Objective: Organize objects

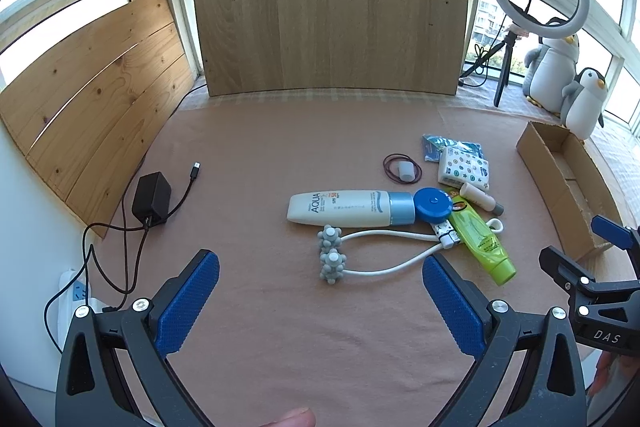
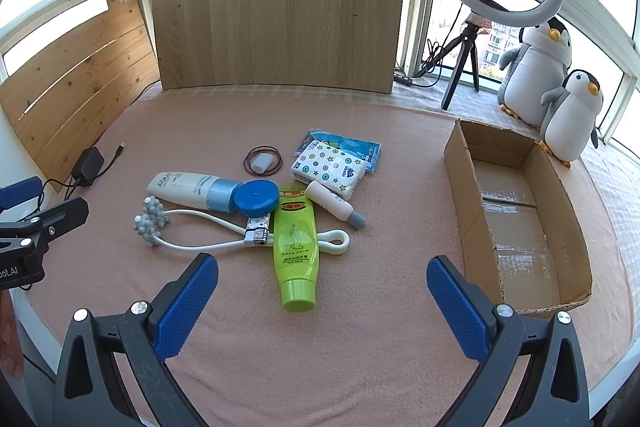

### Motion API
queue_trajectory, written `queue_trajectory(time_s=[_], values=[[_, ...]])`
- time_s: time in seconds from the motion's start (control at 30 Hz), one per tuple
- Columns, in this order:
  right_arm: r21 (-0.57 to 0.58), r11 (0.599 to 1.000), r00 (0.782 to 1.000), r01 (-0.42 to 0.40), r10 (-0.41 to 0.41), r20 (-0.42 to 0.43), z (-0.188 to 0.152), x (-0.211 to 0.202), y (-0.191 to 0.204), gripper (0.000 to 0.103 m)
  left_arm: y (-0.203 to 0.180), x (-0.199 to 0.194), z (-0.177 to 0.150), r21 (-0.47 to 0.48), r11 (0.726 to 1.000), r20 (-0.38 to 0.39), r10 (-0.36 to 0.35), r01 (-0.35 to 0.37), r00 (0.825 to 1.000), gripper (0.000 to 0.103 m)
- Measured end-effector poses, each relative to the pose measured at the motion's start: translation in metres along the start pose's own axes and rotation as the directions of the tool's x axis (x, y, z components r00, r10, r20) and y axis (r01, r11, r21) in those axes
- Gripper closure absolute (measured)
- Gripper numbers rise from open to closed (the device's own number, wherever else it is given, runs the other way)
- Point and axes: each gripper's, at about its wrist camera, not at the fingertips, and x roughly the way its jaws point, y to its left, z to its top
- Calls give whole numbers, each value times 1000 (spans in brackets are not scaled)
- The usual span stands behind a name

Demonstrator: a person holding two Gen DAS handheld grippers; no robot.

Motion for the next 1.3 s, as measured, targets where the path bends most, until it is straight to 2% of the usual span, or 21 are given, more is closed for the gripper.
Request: queue_trajectory(time_s=[0.77,1.3], values=[[4,1000,1000,-21,21,0,-1,4,3,0,-3,1,2,-2,1000,-2,0,0,1000,0],[0,1000,999,-21,21,-33,-1,8,3,0,-3,4,2,-3,1000,-3,-1,1,1000,0]])
